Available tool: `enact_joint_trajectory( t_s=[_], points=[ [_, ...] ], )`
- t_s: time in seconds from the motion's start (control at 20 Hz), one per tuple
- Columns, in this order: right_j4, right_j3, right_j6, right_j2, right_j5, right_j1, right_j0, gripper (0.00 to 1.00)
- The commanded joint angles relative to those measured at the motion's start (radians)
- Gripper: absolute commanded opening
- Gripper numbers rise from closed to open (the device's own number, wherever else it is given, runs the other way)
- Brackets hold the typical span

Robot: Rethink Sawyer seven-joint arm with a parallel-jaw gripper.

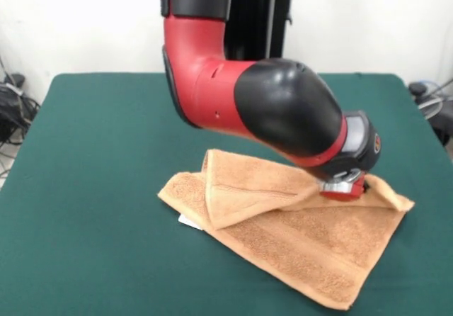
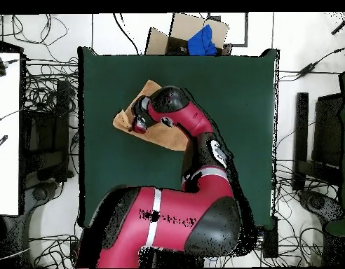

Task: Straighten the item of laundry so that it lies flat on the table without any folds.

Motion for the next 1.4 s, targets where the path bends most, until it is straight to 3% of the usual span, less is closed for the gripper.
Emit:
enact_joint_trajectory(
  t_s=[0.05, 0.4, 0.9, 1.2, 1.4],
  points=[
    [0.021, 0.364, -0.118, 0.129, -0.194, -0.095, -0.006, 0.00],
    [-0.006, 0.484, -0.112, 0.169, -0.303, -0.141, -0.040, 0.00],
    [-0.025, 0.682, -0.061, 0.267, -0.561, -0.189, -0.095, 0.00],
    [-0.102, 0.829, 0.006, 0.359, -0.809, -0.215, -0.131, 0.00],
    [-0.213, 0.905, 0.083, 0.420, -1.033, -0.169, -0.170, 0.00]
  ],
)
